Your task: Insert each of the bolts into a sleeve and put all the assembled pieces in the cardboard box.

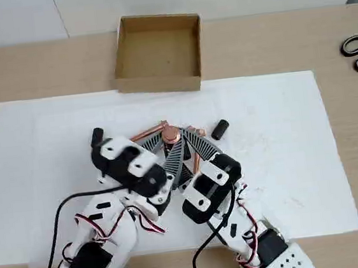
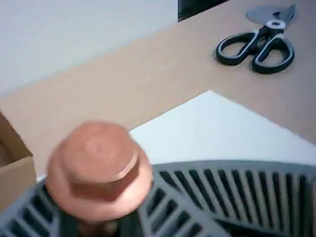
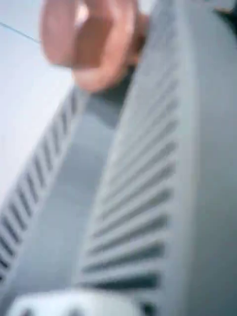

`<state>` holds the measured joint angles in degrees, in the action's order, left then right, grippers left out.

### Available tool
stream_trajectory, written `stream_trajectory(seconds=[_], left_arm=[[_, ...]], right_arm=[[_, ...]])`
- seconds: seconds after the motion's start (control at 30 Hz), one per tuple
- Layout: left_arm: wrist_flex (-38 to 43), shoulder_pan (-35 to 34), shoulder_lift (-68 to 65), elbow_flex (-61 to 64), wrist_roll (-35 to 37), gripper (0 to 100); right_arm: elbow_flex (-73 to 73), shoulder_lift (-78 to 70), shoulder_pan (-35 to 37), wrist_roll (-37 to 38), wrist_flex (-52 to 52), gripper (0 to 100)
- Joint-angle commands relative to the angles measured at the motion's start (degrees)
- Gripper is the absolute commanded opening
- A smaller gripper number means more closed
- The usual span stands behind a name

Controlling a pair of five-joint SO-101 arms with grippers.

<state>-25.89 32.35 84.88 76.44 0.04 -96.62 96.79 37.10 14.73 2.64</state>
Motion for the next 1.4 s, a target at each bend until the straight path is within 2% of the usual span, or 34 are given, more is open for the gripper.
stream_trajectory(seconds=[0.0, 0.13, 0.27, 0.6, 0.77, 0.97, 1.1, 1.23, 1.37], left_arm=[[-0.1, 0.3, 0.7, -0.6, -5.0, 1], [-0.3, 0.3, 0.4, -0.4, -10.2, 5], [-0.4, 0.2, 0.4, -0.4, -11.1, 12], [-0.8, 1.0, 0.4, -1.0, -11.2, 12], [-9.8, 6.3, 0.7, -1.0, -15.5, 15], [-5.9, 6.0, 0.7, -4.9, -16.1, 16], [-4.5, 1.9, 0.4, -7.8, -16.3, 16], [-4.9, 0.9, 0.4, -7.3, -16.3, 16], [-9.7, 3.8, 0.4, -5.3, -17.3, 16]], right_arm=[[-0.1, 1.1, 0.0, 0.0, 0.0, 0.5], [-0.1, 1.1, 0.0, 0.0, 0.0, 0.5], [-0.1, 1.1, 0.0, 0.0, 0.0, 0.5], [-0.1, 1.0, 0.0, 0.0, 0.0, 0.5], [-0.1, 0.9, 0.0, 1.9, 0.0, 0.5], [-0.2, 0.9, 0.0, 4.7, 0.0, 0.5], [-0.2, 0.7, 0.0, 4.7, 0.0, 0.5], [-0.2, 0.7, 0.0, 4.7, 0.0, 0.5], [-0.2, 0.7, 0.0, 4.7, 0.0, 0.5]])
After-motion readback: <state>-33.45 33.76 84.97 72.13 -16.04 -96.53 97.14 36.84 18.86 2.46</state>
